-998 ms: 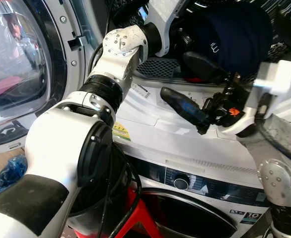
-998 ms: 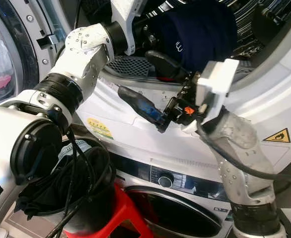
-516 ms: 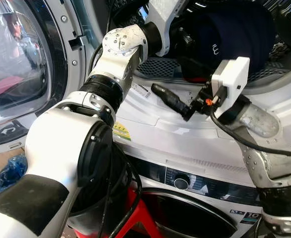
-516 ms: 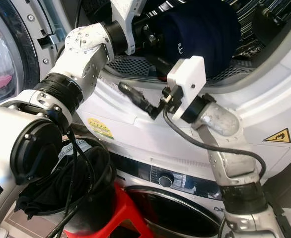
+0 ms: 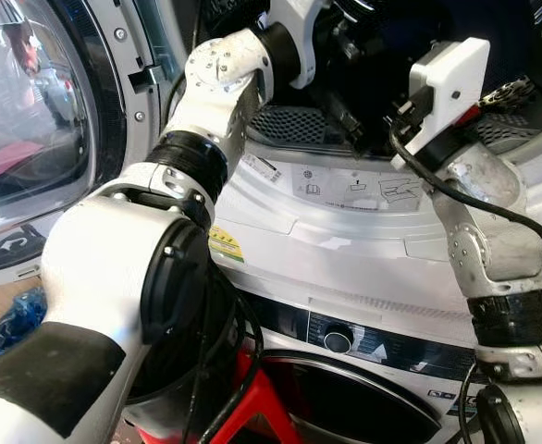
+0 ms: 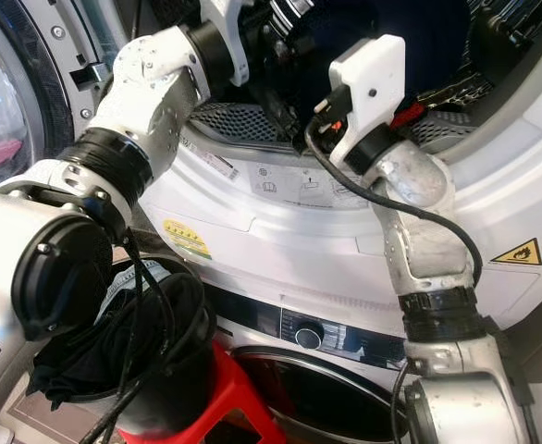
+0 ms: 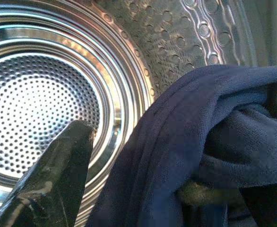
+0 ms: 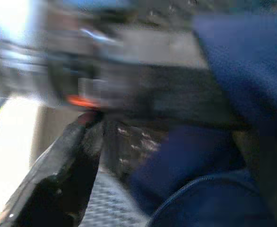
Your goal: Clothes washing
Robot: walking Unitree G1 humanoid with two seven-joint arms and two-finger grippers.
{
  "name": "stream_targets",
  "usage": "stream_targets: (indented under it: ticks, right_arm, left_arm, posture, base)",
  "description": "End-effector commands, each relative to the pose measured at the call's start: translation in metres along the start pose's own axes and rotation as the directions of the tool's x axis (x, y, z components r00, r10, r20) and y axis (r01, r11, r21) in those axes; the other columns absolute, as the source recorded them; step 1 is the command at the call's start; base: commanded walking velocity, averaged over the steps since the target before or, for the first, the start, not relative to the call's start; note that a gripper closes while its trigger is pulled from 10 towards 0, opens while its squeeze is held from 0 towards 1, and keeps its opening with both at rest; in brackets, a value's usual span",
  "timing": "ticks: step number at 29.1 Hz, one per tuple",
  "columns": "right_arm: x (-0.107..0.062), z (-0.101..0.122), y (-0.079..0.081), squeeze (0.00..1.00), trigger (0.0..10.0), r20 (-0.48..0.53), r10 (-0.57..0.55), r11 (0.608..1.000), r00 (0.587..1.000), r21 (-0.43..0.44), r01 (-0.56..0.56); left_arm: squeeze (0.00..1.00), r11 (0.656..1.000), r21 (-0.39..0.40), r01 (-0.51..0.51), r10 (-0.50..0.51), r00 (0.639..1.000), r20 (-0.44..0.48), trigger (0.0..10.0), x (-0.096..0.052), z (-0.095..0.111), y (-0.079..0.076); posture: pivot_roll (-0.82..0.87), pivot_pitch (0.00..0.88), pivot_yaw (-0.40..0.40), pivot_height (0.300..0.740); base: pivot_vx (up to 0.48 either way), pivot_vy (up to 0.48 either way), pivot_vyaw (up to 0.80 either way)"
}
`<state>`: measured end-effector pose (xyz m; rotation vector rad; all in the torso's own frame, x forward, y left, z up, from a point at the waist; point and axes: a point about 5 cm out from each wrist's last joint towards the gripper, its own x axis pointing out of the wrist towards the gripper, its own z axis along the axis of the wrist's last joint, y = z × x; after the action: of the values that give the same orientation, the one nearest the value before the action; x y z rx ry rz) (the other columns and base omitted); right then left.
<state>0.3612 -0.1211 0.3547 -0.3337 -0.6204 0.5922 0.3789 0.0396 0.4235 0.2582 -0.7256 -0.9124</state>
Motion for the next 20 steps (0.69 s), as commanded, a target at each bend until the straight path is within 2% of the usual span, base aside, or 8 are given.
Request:
stream_targets:
  ticks: [1, 6, 8, 9, 11, 15, 17, 20]
  right_arm:
    - [0.002, 0.005, -0.016, 0.0, 10.0, 0.002, -0.105, 0.994, 0.994, -0.019, 0.105]
    - [0.014, 0.006, -0.024, 0.0, 10.0, -0.003, -0.16, 0.987, 0.987, -0.033, 0.159]
    - [0.018, 0.006, -0.029, 0.0, 10.0, -0.007, -0.19, 0.981, 0.982, -0.038, 0.19]
    - [0.022, 0.005, -0.032, 0.0, 10.0, -0.016, -0.208, 0.977, 0.978, -0.051, 0.207]
    - [0.025, 0.005, -0.033, 0.0, 10.0, -0.014, -0.219, 0.975, 0.976, -0.05, 0.218]
    - [0.031, 0.004, -0.041, 0.0, 10.0, -0.016, -0.277, 0.959, 0.961, -0.063, 0.276]
    - [0.032, 0.004, -0.043, 0.0, 10.0, -0.014, -0.294, 0.954, 0.956, -0.057, 0.293]
    - [0.032, 0.004, -0.047, 0.0, 10.0, -0.011, -0.314, 0.948, 0.949, -0.054, 0.313]
  left_arm:
    - [1.0, 0.999, 0.003, 0.038, -0.038, 0.999, 0.029, 10.0, 0.002, 0.007, 0.0]
    - [1.0, 0.991, -0.008, 0.134, -0.133, 0.991, 0.021, 10.0, 0.001, 0.003, -0.007]
    - [1.0, 0.976, -0.032, 0.214, -0.213, 0.977, 0.024, 10.0, 0.0, 0.0, -0.013]
    - [1.0, 0.953, -0.031, 0.3, -0.3, 0.954, 0.013, 10.0, -0.001, -0.004, -0.02]
    - [1.0, 0.934, -0.021, 0.356, -0.356, 0.934, 0.007, 10.0, -0.002, -0.006, -0.025]
    - [1.0, 0.921, -0.004, 0.389, -0.387, 0.918, 0.09, 10.0, 0.0, 0.006, -0.026]
    - [1.0, 0.905, 0.029, 0.424, -0.424, 0.902, 0.083, 10.0, 0.0, 0.008, -0.027]
    - [1.0, 0.911, 0.042, 0.409, -0.412, 0.905, 0.106, 10.0, 0.0, 0.013, -0.024]
  posture:
    - [-0.11, 0.0, 0.148, 0.74]
    - [-0.1, 0.0, 0.151, 0.74]
    - [-0.11, 0.0, 0.15, 0.74]
    - [-0.1, 0.001, 0.149, 0.74]
    - [-0.1, 0.0, 0.147, 0.74]
    - [-0.1, 0.0, 0.148, 0.74]
    - [-0.1, 0.0, 0.146, 0.74]
    - [-0.09, 0.0, 0.142, 0.74]
  base:
    - [0.0, 0.0, 0.0]
    - [0.0, 0.0, 0.0]
    - [0.0, 0.0, 0.0]
    - [0.0, 0.0, 0.0]
    - [0.0, 0.0, 0.0]
    - [0.0, 0.0, 0.0]
    - [0.0, 0.0, 0.0]
    - [0.0, 0.0, 0.0]
